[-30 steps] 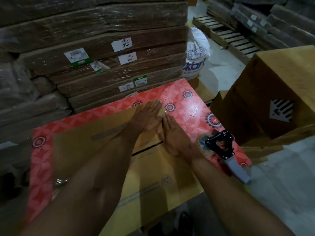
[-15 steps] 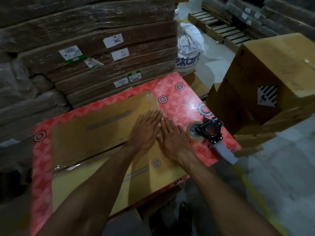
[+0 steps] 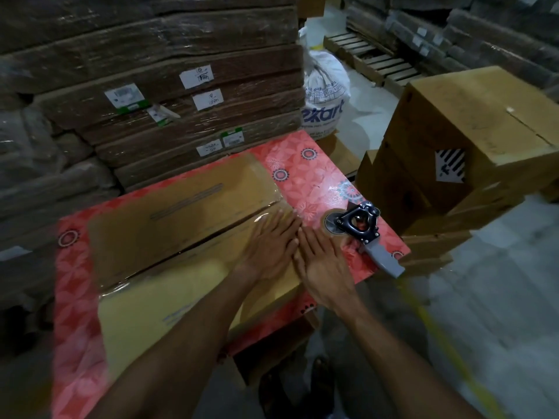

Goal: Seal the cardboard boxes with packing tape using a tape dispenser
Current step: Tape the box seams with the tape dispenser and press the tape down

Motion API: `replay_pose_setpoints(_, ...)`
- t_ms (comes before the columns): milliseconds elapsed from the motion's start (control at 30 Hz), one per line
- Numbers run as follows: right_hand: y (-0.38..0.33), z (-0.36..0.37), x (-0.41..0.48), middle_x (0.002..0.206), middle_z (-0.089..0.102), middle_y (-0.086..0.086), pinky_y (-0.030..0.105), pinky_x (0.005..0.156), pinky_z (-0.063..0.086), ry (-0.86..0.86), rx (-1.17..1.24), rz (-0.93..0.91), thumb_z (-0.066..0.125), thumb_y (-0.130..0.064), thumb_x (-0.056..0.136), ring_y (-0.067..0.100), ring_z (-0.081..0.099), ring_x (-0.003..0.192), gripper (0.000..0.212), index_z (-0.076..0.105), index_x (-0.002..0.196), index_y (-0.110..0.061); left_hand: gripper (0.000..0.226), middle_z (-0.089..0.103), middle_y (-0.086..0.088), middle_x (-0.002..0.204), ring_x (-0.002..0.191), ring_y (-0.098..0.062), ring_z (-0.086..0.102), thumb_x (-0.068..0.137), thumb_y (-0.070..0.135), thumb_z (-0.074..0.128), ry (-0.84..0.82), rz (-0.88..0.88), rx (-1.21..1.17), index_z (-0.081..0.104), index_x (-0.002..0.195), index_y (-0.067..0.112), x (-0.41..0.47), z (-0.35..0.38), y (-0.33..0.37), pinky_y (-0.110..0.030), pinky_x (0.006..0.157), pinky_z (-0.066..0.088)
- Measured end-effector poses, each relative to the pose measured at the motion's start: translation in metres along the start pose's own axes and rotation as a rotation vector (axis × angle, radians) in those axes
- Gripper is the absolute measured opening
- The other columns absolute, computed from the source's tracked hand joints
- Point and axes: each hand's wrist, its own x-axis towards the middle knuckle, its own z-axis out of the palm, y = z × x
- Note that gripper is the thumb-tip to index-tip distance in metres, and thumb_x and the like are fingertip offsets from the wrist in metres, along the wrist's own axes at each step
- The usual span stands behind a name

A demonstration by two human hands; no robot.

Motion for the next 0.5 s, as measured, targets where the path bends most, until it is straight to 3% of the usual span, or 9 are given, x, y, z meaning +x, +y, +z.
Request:
replay_pose_setpoints(67,0.004,-0.003,0.013,0.160,0.036,0.005,0.051,0.117,0.029,-0.003,0.020,0.025,0.022,-0.040,0.105,0.026,0.029,0.150,0.058,0.034,0.155,-0.014,0.060,-0.004,0.014,0.167,0.155,-0.014,-0.007,0.105,0.052,0.010,-0.007,-0.114,-0.050,0.002,0.161,0.033,0.000,0.004,-0.001,-0.050,0.124,0.006)
replay_pose_setpoints(133,0.002,0.000,0.012,0.163,0.029,0.008,0.051,0.119,0.027,0.013,0.068,0.079,0.019,-0.041,0.105,0.027,0.022,0.152,0.060,0.029,0.156,-0.011,0.059,-0.005,0.017,0.167,0.155,-0.014,-0.005,0.105,0.054,0.012,0.000,-0.107,-0.036,-0.003,0.159,0.037,0.004,0.001,-0.003,-0.049,0.124,0.005)
replay_pose_setpoints(267,-0.019,0.015,-0.030,0.168,-0.012,0.003,0.042,0.127,0.007,0.074,0.317,0.271,0.017,-0.047,0.106,0.018,-0.011,0.155,0.066,0.003,0.161,-0.013,0.059,-0.002,0.017,0.167,0.155,-0.016,-0.001,0.105,0.055,0.012,0.018,-0.144,-0.015,-0.004,0.159,0.038,0.008,-0.005,-0.001,-0.049,0.124,0.005)
replay_pose_setpoints(333,-0.036,0.018,-0.049,0.163,-0.029,-0.003,0.037,0.126,0.005,0.082,0.477,0.327,0.024,-0.051,0.105,0.013,-0.023,0.151,0.074,-0.010,0.159,-0.015,0.059,-0.001,0.015,0.167,0.155,-0.017,0.000,0.105,0.055,0.012,-0.013,-0.119,-0.028,-0.002,0.160,0.036,0.008,-0.012,0.004,-0.050,0.124,0.005)
replay_pose_setpoints(433,-0.072,0.014,-0.059,0.159,-0.038,-0.004,0.038,0.123,0.019,0.048,0.642,0.422,0.032,-0.058,0.102,0.013,-0.014,0.150,0.085,-0.018,0.157,-0.018,0.065,0.018,0.001,0.167,0.153,-0.023,0.019,0.102,0.055,0.021,-0.073,-0.053,-0.072,0.020,0.160,0.024,0.006,-0.032,-0.013,-0.046,0.120,0.021)
replay_pose_setpoints(500,-0.102,0.008,-0.063,0.159,-0.037,-0.001,0.037,0.119,0.024,0.001,0.751,0.463,0.039,-0.057,0.100,0.019,-0.002,0.155,0.089,-0.020,0.156,-0.020,0.068,0.037,-0.008,0.159,0.143,-0.029,0.038,0.098,0.058,0.023,0.021,-0.142,-0.067,0.037,0.153,0.020,-0.005,-0.044,-0.051,-0.047,0.113,0.033)
